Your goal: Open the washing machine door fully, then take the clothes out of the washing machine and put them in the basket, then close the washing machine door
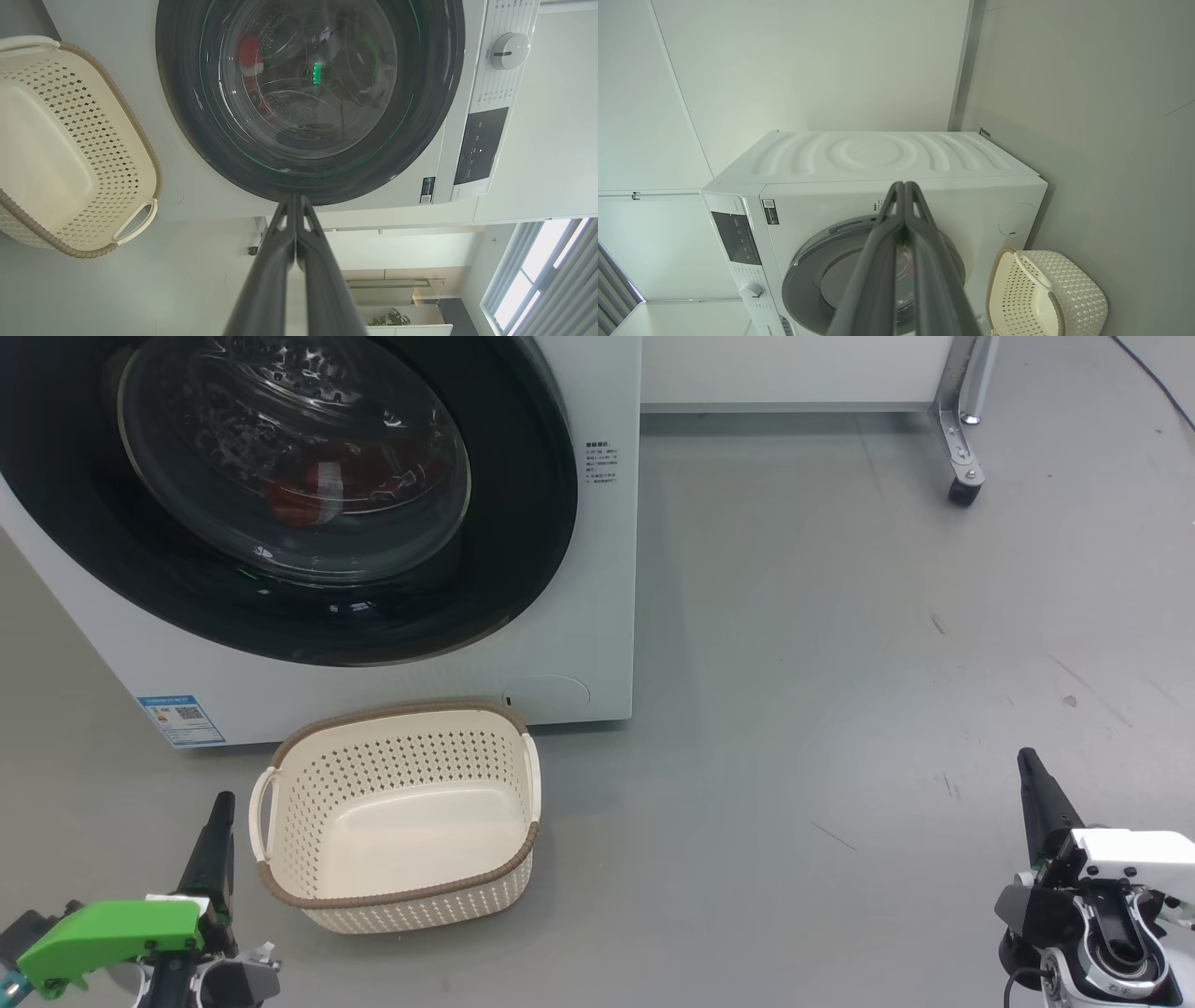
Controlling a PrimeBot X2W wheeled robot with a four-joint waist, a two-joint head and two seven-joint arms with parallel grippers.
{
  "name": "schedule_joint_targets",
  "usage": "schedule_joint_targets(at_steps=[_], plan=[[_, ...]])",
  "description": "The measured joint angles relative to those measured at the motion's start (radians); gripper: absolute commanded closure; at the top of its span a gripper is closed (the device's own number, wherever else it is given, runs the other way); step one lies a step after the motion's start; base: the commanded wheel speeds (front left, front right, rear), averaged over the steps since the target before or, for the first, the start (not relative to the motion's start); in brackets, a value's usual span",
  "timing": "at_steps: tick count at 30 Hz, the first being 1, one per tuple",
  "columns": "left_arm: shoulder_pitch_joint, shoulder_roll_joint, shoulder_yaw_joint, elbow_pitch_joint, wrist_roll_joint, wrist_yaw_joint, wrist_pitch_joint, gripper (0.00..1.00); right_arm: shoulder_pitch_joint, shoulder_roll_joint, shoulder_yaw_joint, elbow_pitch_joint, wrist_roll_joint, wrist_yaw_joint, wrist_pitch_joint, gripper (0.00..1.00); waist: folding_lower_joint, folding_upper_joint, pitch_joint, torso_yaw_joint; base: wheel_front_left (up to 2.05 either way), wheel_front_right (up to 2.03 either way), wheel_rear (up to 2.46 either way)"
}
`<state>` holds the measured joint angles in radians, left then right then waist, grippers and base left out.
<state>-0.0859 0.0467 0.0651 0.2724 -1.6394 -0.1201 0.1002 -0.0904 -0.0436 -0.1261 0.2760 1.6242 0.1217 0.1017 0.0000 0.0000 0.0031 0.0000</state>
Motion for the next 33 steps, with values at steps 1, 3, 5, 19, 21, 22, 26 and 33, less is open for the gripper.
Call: schedule_joint_targets(at_steps=[1,3,5,19,21,22,26,33], plan=[[0.000,0.000,0.000,0.000,0.000,0.000,0.000,1.00,0.000,0.000,0.000,0.000,0.000,0.000,0.000,1.00,0.0000,0.0000,0.000,0.000,0.00,0.00,0.00],[0.000,0.000,0.000,0.000,0.000,0.000,0.000,1.00,0.000,0.000,0.000,0.000,0.000,0.000,0.000,1.00,0.0000,0.0000,0.000,0.000,0.00,0.00,0.00],[0.000,0.000,0.000,0.000,0.000,0.000,0.000,1.00,0.000,0.000,0.000,0.000,0.000,0.000,0.000,1.00,0.0000,0.0000,0.000,0.000,0.00,0.00,0.00],[0.000,0.000,0.000,0.000,0.003,0.000,0.000,1.00,0.000,0.000,0.000,0.000,0.000,0.000,0.000,1.00,0.0000,0.0000,0.000,0.000,0.00,0.00,0.00],[0.000,0.000,0.000,0.000,0.003,0.000,0.000,1.00,0.000,0.001,0.000,0.000,0.000,0.000,0.000,1.00,0.0000,0.0000,0.000,0.000,0.00,0.00,0.00],[0.000,0.000,0.000,0.000,0.003,0.000,0.000,1.00,0.000,0.001,0.000,0.000,0.000,0.000,0.000,1.00,0.0000,0.0000,0.000,0.000,0.00,0.00,0.00],[0.000,0.000,0.000,0.000,0.003,0.000,0.000,1.00,0.000,0.001,0.000,0.000,0.000,0.000,0.000,1.00,0.0000,0.0000,0.000,0.000,0.00,0.00,0.00],[0.000,0.000,0.001,0.000,0.003,0.000,0.000,1.00,0.000,0.002,-0.001,0.000,0.000,0.000,0.000,1.00,0.0000,0.0000,0.000,0.000,0.00,0.00,0.00]])
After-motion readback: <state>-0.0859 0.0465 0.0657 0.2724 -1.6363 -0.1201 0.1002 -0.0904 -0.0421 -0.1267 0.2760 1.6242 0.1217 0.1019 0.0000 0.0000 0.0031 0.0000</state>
